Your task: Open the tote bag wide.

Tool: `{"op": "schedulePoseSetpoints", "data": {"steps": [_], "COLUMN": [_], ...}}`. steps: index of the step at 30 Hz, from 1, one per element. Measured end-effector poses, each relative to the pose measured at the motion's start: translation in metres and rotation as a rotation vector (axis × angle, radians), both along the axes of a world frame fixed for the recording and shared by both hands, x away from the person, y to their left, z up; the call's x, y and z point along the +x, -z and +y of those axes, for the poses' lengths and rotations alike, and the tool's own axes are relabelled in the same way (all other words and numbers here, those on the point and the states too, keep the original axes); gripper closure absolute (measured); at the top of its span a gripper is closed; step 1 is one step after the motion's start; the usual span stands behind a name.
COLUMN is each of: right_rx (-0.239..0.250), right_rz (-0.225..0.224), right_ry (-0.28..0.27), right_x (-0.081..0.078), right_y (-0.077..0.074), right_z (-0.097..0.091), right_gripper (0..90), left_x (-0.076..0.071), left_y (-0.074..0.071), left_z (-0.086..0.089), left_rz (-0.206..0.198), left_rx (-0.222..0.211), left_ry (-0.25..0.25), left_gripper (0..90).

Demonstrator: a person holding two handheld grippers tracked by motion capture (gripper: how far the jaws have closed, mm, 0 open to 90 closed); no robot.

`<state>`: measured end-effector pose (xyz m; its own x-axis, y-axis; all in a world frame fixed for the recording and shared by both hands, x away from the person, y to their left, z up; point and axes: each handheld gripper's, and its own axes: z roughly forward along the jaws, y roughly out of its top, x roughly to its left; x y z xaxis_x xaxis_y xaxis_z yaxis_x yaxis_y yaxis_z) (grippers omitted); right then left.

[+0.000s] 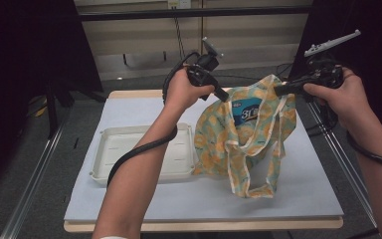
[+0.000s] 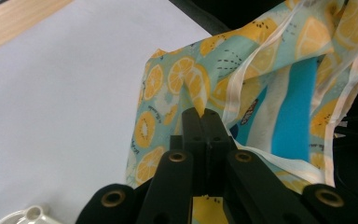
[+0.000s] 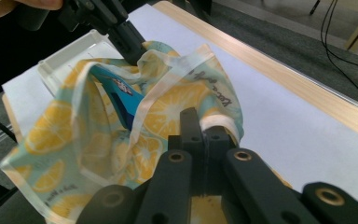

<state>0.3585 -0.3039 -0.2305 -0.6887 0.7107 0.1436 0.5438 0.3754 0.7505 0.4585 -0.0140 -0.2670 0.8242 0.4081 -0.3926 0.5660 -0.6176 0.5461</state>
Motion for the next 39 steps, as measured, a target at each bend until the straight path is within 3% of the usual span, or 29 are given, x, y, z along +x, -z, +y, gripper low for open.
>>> {"op": "schedulePoseSetpoints", "data": {"steps": [5, 10, 12, 15, 17, 20, 24, 26, 30, 33, 39], "right_rx": [0.008, -0.017, -0.023, -0.024, -0.031, -0.036, -0.050, -0.052, -0.051, -0.048, -0.048], "right_rz": [0.001, -0.002, 0.004, 0.010, 0.017, 0.020, 0.020, 0.020, 0.021, 0.021, 0.019], "right_ry": [0.002, 0.000, -0.002, -0.003, -0.009, -0.009, -0.003, -0.004, -0.004, 0.001, 0.001], "right_x": [0.004, 0.008, 0.009, 0.010, 0.010, 0.011, 0.010, 0.010, 0.010, 0.010, 0.010], "right_y": [0.005, 0.006, 0.008, 0.009, 0.009, 0.010, 0.010, 0.010, 0.010, 0.011, 0.011], "right_z": [0.002, 0.007, 0.009, 0.010, 0.011, 0.011, 0.012, 0.013, 0.013, 0.013, 0.012], "right_gripper": [90.0, 90.0, 90.0, 90.0, 90.0, 90.0, 90.0, 90.0, 90.0, 90.0, 90.0], "left_x": [-0.002, -0.003, -0.007, -0.009, -0.011, -0.016, -0.028, -0.034, -0.041, -0.044, -0.044], "left_y": [0.009, 0.011, 0.007, -0.001, -0.007, -0.017, -0.028, -0.029, -0.021, -0.013, -0.001], "left_z": [-0.001, 0.004, 0.010, 0.019, 0.026, 0.035, 0.037, 0.035, 0.028, 0.024, 0.017], "left_rz": [0.003, 0.019, 0.005, -0.010, -0.035, -0.051, -0.085, -0.099, -0.097, -0.064, -0.056], "left_rx": [0.009, 0.002, -0.020, -0.031, -0.038, -0.063, -0.047, -0.011, 0.019, 0.008, 0.092], "left_ry": [0.016, 0.011, -0.019, -0.017, -0.035, -0.032, -0.022, -0.016, 0.029, 0.051, 0.082], "left_gripper": [90.0, 86.2, 78.2, 70.5, 58.2, 51.6, 43.9, 39.6, 34.8, 32.6, 35.1]}}
